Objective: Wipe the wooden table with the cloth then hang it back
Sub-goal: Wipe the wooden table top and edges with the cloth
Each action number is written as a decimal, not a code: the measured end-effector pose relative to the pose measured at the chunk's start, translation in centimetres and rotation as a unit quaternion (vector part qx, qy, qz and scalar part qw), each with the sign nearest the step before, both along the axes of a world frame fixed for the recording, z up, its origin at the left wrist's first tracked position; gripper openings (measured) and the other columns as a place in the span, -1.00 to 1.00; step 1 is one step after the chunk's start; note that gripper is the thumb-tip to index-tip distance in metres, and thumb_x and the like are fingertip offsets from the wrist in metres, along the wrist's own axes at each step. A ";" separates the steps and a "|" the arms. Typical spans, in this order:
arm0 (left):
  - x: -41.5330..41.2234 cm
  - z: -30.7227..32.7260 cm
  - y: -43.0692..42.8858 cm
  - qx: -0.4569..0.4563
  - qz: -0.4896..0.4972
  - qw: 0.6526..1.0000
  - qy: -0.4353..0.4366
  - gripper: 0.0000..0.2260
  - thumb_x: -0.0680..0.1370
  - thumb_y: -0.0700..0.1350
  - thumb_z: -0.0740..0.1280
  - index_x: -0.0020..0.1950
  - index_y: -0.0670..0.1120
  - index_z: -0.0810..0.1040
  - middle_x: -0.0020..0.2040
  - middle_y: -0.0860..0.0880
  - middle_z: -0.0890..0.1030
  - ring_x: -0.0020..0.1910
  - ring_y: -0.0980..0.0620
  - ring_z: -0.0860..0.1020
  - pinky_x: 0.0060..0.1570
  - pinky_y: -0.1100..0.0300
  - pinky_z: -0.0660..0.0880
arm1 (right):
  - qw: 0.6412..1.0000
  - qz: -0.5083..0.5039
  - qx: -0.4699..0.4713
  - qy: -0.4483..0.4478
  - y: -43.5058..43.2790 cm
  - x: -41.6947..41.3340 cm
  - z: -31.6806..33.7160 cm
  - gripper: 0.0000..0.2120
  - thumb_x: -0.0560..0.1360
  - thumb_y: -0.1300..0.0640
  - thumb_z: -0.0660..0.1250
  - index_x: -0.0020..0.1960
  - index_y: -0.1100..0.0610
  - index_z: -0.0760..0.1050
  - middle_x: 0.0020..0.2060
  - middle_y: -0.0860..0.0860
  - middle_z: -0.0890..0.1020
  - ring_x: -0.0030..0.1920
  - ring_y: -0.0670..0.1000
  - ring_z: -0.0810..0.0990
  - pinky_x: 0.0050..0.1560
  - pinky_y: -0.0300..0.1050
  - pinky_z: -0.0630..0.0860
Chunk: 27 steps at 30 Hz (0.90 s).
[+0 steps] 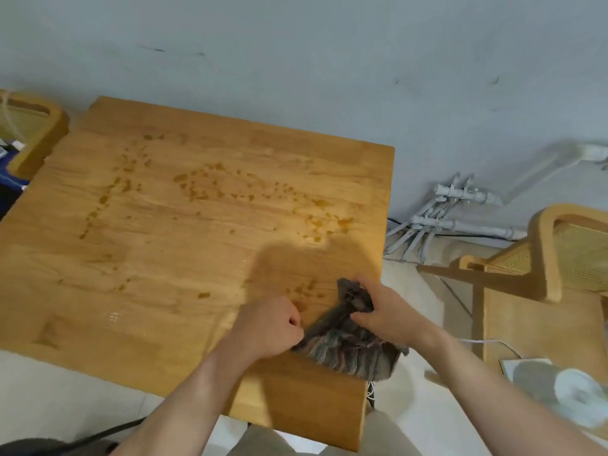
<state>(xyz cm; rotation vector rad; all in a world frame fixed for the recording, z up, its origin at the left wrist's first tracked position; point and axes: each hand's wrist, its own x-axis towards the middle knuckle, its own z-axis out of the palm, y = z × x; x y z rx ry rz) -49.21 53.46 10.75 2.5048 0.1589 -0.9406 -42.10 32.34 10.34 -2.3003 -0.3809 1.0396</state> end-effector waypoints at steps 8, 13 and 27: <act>-3.4 -3.3 5.9 -0.048 -0.138 0.984 -0.104 -0.67 0.52 0.01 0.12 0.11 0.09 0.64 -0.05 0.10 0.66 -0.14 0.10 0.56 -0.26 0.22 0.49 | 0.932 -0.085 -0.189 -0.297 4.5 -12.8 -5.2 -0.47 0.61 -0.06 0.08 0.55 -0.02 0.16 0.53 0.07 0.22 0.50 0.12 0.19 0.41 0.16 0.24; -5.2 -4.8 7.9 -0.056 -0.169 0.970 -0.166 -0.68 0.54 0.04 0.05 -0.10 0.03 0.59 -0.25 0.07 0.55 -0.25 0.07 0.48 -0.24 0.11 0.49 | 0.933 -0.026 -0.258 -0.250 8.4 -16.0 -7.4 -0.44 0.64 -0.22 -0.12 0.59 -0.05 0.04 0.57 0.08 0.08 0.56 0.12 0.00 0.43 0.21 -0.02; -3.8 -6.6 8.9 -0.035 -0.043 0.932 -0.359 -0.72 0.48 -0.17 0.36 0.20 -0.08 0.56 0.06 -0.02 0.58 0.03 -0.02 0.51 0.02 0.10 0.53 | 0.946 -0.061 -0.233 -0.216 11.8 -3.2 -6.2 -0.49 0.64 -0.21 -0.17 0.56 -0.23 -0.20 0.58 -0.06 -0.19 0.56 0.09 -0.28 0.47 0.31 -0.21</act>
